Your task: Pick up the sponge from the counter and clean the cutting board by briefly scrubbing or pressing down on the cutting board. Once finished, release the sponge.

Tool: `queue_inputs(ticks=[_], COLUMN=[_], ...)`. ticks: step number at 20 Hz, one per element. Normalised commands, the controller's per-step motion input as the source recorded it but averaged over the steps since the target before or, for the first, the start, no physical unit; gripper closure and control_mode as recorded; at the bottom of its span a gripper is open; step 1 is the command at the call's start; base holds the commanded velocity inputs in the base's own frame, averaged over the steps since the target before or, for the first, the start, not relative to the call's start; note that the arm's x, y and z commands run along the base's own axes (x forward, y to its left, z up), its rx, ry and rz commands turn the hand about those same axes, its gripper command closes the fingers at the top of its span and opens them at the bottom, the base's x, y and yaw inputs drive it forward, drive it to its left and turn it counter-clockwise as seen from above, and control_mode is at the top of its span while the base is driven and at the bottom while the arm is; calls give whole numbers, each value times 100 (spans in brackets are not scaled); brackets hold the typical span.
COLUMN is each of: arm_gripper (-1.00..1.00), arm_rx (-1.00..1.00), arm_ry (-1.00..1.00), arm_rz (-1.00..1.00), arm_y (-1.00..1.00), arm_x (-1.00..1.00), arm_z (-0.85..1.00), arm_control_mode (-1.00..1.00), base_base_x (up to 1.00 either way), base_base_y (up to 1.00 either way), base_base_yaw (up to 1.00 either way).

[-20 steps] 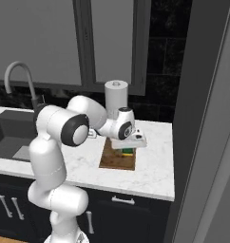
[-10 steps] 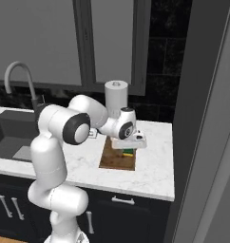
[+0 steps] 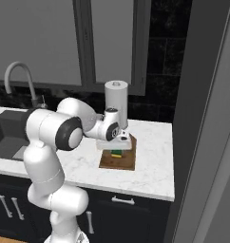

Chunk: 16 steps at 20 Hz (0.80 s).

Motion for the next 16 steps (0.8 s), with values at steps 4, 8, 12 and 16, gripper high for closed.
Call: queue_inputs(ticks=[4, 8, 12, 16], arm_gripper=[100, 100, 100, 100], arm_rx=[0, 0, 0, 0], arm_ry=[-2, -2, -14, -23], arm_rz=[-4, -5, -1, 0], arm_y=[76, 47, 2, 3], arm_x=[45, 68, 61, 56], arm_z=[0, 0, -8, -4], arm_control_mode=[-100, -100, -100, -100], base_base_x=[0, 0, 0, 0], base_base_y=[0, 0, 0, 0], base_base_yaw=[0, 0, 0, 0])
